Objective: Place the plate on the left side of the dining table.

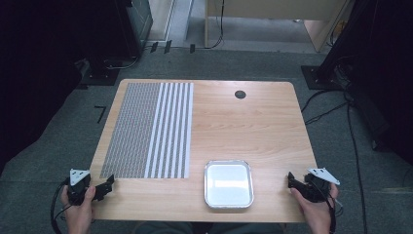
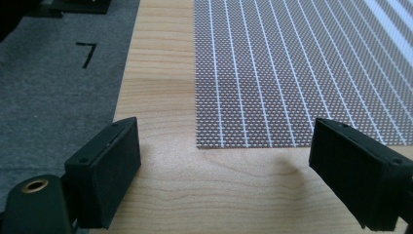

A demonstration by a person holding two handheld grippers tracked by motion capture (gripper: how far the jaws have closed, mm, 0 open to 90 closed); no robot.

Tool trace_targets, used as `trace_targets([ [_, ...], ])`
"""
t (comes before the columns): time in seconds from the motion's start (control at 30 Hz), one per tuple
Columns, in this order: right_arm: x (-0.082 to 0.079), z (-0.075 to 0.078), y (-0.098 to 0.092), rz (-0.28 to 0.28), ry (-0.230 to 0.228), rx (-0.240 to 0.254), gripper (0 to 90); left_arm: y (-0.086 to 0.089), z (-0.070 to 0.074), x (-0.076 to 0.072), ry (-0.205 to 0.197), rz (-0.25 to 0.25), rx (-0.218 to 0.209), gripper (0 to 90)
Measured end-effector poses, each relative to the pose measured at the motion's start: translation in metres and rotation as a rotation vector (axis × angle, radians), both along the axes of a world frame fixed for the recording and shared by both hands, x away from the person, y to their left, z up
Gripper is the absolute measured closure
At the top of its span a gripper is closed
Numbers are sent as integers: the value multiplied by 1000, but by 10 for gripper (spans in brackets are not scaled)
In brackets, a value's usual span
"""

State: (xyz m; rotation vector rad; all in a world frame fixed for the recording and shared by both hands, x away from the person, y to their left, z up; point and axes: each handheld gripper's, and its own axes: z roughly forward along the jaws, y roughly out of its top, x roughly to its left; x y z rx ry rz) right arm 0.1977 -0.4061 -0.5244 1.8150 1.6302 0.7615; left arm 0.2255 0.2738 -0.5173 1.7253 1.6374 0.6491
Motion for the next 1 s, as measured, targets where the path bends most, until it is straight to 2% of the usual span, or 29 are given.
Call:
trace_targets([
  [0.07,0,0,-1,-4,0,0,209,1,0,0,-2,5,-7,112],
  [0.17,-1,2,-2,-20,-1,2,209,1,3,-2,-16,15,7,112],
  [0.23,-2,5,-2,-27,-19,-6,209,-1,5,-2,-23,25,11,112],
  [0.37,-4,11,0,-35,-48,-3,209,-4,10,-3,-25,30,-1,112],
  [0.5,-5,13,2,-32,-50,5,212,-9,18,-6,-51,53,-16,112],
  [0.63,-6,18,3,-40,-58,26,217,-17,21,-7,-61,38,-1,112],
  [0.73,-8,22,5,-36,-73,23,222,-27,21,-6,-55,13,12,112],
  [0.8,-9,25,8,-37,-81,40,228,-33,22,-6,-56,-4,6,112],
  [0.9,-10,29,13,-18,-95,65,236,-45,24,-5,-64,-24,22,112],
  [1.0,-10,33,18,-8,-107,71,238,-56,26,-5,-73,-44,10,112],
])
